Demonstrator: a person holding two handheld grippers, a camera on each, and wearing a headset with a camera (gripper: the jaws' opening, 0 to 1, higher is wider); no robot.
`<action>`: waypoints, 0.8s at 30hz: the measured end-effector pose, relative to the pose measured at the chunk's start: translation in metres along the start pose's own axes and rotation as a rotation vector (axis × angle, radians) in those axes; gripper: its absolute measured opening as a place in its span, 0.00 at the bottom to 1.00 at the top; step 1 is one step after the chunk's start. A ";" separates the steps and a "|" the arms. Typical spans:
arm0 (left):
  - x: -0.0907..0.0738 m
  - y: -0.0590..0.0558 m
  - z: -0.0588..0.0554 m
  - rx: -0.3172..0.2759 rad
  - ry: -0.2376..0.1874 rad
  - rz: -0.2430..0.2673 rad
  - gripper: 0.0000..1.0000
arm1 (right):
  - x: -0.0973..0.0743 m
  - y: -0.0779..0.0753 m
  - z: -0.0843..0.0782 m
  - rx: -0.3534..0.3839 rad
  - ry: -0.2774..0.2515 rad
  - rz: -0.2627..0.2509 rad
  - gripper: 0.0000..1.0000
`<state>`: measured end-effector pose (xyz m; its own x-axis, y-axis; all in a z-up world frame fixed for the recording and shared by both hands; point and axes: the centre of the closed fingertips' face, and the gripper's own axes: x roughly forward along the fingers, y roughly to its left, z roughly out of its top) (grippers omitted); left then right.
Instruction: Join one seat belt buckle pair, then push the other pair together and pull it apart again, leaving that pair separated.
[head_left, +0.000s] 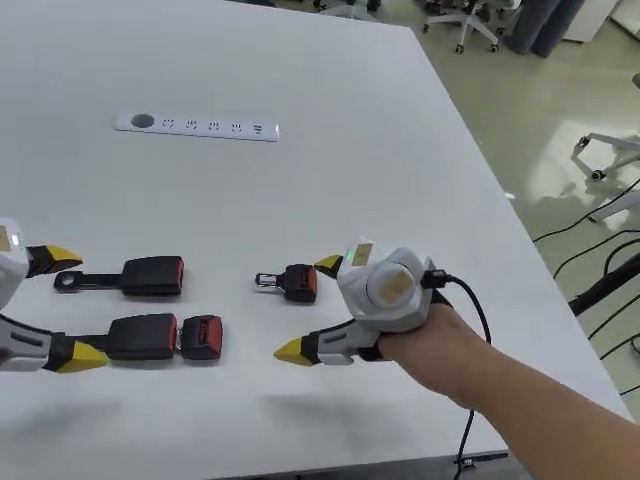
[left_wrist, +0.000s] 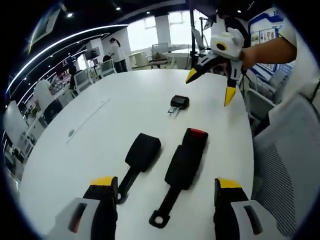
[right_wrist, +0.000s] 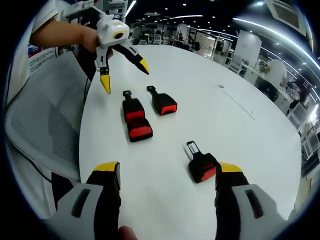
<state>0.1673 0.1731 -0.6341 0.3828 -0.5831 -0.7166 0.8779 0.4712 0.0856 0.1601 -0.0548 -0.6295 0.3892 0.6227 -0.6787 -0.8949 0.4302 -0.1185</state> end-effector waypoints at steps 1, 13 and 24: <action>-0.004 -0.002 -0.002 -0.007 0.000 0.008 0.84 | -0.002 0.001 -0.001 0.005 0.000 -0.005 0.79; -0.040 -0.014 -0.032 -0.124 0.011 0.103 0.99 | -0.027 -0.005 -0.026 0.125 -0.024 -0.092 0.97; -0.051 -0.012 -0.067 -0.206 0.026 0.132 1.00 | -0.039 0.010 -0.043 0.199 -0.029 -0.127 1.00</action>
<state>0.1175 0.2414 -0.6446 0.4809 -0.4914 -0.7261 0.7421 0.6692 0.0385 0.1269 -0.1031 -0.6347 0.5047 0.5724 -0.6463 -0.7786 0.6251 -0.0545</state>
